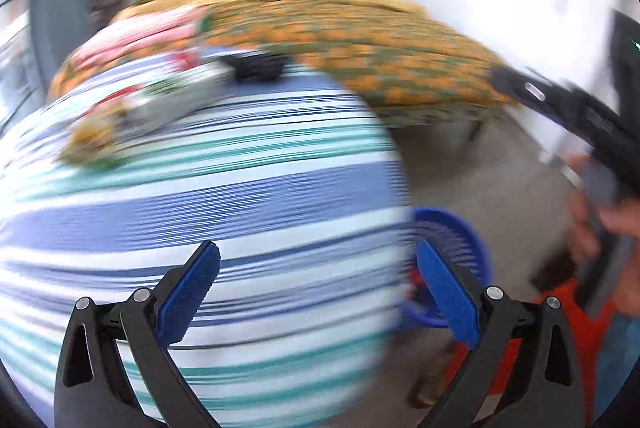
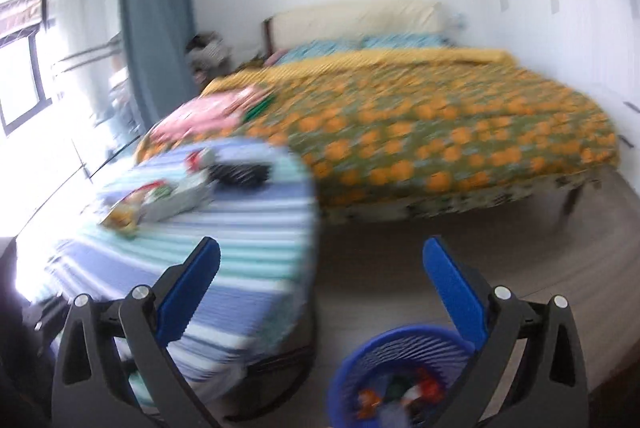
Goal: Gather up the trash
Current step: 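Move both grippers back over the table toward the remaining trash, then grasp the yellow snack wrapper with the left gripper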
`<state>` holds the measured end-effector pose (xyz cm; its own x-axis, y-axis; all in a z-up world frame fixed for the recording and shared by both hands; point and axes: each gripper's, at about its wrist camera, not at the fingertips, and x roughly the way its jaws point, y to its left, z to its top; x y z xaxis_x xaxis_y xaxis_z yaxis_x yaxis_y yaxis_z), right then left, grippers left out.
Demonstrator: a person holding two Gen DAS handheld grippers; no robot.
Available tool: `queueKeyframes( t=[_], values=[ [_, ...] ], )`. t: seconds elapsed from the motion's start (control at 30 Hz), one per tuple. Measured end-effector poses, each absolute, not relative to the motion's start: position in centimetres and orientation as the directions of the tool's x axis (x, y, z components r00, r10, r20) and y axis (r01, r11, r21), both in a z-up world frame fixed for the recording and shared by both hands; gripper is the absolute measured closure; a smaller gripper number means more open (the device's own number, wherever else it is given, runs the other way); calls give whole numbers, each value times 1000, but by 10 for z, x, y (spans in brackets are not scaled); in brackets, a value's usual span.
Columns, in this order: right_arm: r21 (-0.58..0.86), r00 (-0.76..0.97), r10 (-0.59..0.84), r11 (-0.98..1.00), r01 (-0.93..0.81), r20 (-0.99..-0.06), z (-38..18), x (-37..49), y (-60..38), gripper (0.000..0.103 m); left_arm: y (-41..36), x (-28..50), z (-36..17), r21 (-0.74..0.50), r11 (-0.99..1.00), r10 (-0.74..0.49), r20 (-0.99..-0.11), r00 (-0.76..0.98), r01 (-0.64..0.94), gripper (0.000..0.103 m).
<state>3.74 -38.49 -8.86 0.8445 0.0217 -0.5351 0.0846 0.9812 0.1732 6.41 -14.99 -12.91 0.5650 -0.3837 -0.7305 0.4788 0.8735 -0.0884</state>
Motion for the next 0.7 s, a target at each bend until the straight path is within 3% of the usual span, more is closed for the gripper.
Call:
queueKeyframes(
  t=[0.17, 0.27, 0.5, 0.7],
  values=[
    [140, 732, 136, 989, -55, -668, -120, 94, -295, 5, -67, 115, -127, -37, 967, -198, -739, 645, 254, 5],
    [118, 664, 157, 988, -104, -731, -143, 121, -253, 5, -31, 146, -118, -56, 982, -163, -740, 652, 183, 5],
    [82, 594, 144, 988, -131, -791, -169, 157, -211, 5, -22, 217, -105, -15, 978, -151, -740, 656, 209, 5],
    [26, 595, 94, 992, -121, -798, -171, 163, -202, 5, -33, 266, -128, -10, 976, -139, -794, 591, 216, 5]
  ],
)
